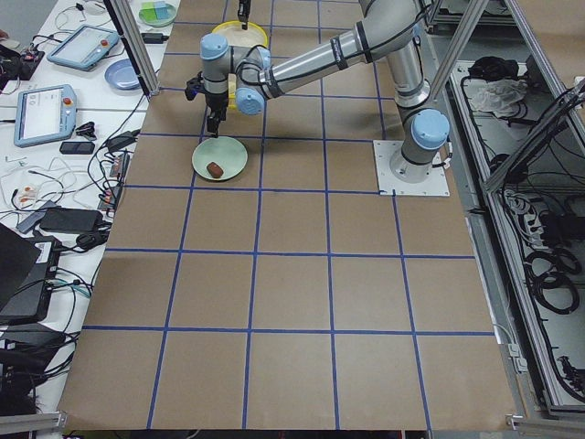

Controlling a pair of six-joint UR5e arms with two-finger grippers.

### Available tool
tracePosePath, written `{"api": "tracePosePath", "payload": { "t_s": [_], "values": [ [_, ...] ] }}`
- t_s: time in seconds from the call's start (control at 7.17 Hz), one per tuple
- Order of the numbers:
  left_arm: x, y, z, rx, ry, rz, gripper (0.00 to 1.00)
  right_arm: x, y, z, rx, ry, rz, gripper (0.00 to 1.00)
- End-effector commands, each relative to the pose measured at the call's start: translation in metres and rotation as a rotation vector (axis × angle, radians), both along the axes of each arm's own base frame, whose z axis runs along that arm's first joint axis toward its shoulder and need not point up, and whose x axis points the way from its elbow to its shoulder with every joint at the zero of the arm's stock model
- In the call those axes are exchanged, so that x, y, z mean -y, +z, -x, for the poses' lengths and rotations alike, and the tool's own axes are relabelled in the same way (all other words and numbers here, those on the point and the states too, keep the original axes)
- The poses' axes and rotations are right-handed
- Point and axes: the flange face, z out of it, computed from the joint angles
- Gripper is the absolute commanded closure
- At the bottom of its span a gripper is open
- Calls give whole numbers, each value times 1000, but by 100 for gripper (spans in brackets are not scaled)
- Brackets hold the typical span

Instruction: Stack buns with steamer

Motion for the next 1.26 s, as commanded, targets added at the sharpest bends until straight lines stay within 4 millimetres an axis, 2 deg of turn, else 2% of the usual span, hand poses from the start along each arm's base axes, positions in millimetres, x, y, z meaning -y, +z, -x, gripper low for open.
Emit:
{"api": "tracePosePath", "payload": {
  "t_s": [0.0,0.14,0.42,0.84,1.12],
  "values": [
    [5,-28,-54,85,-204,32,0,4,-40,-37,-28,-44,-4,100],
    [7,-38,-63,94,-273,16,0,5,-46,-38,-48,-46,-2,100],
    [9,-55,-64,80,-279,-6,0,7,-58,-38,-49,-53,-20,100],
    [11,-70,-64,53,-286,-9,33,8,-60,-39,-39,-69,-21,100],
    [13,-72,-68,62,-285,2,100,11,-54,-40,-31,-73,12,100]
  ]
}}
